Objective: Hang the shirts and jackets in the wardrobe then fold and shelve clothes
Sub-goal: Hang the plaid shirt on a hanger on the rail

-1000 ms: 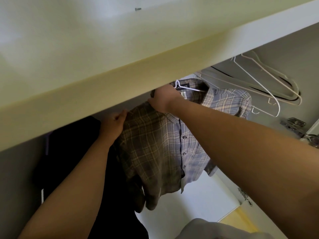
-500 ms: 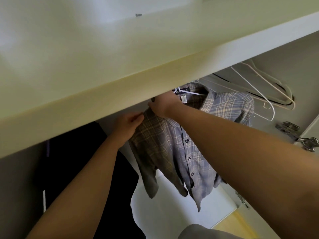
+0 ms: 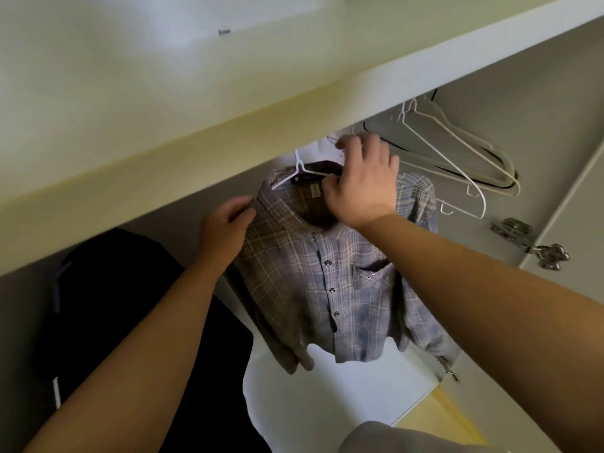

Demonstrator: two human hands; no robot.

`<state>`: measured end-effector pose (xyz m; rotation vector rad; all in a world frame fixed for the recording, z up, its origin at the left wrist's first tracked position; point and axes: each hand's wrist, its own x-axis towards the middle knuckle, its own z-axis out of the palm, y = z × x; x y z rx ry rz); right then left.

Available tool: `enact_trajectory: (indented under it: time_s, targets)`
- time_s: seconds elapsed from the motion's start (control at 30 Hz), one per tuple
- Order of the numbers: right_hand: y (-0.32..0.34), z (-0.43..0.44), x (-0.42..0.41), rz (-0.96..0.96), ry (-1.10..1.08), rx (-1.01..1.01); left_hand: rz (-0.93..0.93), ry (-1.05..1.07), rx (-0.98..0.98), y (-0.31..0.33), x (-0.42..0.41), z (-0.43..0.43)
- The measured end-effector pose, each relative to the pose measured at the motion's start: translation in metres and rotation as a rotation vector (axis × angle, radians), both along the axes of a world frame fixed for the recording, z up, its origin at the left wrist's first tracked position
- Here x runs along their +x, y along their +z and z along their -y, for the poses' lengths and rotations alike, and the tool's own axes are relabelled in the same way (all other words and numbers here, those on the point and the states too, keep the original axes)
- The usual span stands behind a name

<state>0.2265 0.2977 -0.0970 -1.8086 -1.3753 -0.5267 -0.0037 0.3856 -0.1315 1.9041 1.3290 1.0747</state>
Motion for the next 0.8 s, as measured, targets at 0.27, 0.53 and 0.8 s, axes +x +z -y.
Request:
enact_trajectory:
  time_s: [0.27,0.53,0.8]
  targets:
    - [-0.018,0.005,0.041,0.002,0.144,-0.384,-0.174,0.038,0.236,0.027,0.047,0.016]
    - [-0.006,-0.009,0.025,-0.107,0.144,-0.449,-0.282,0.181,0.268,0.035,0.066,0.030]
    - [-0.007,-0.012,0.018,-0.185,0.120,-0.430,-0.314,0.201,0.117,0.051,0.049,0.031]
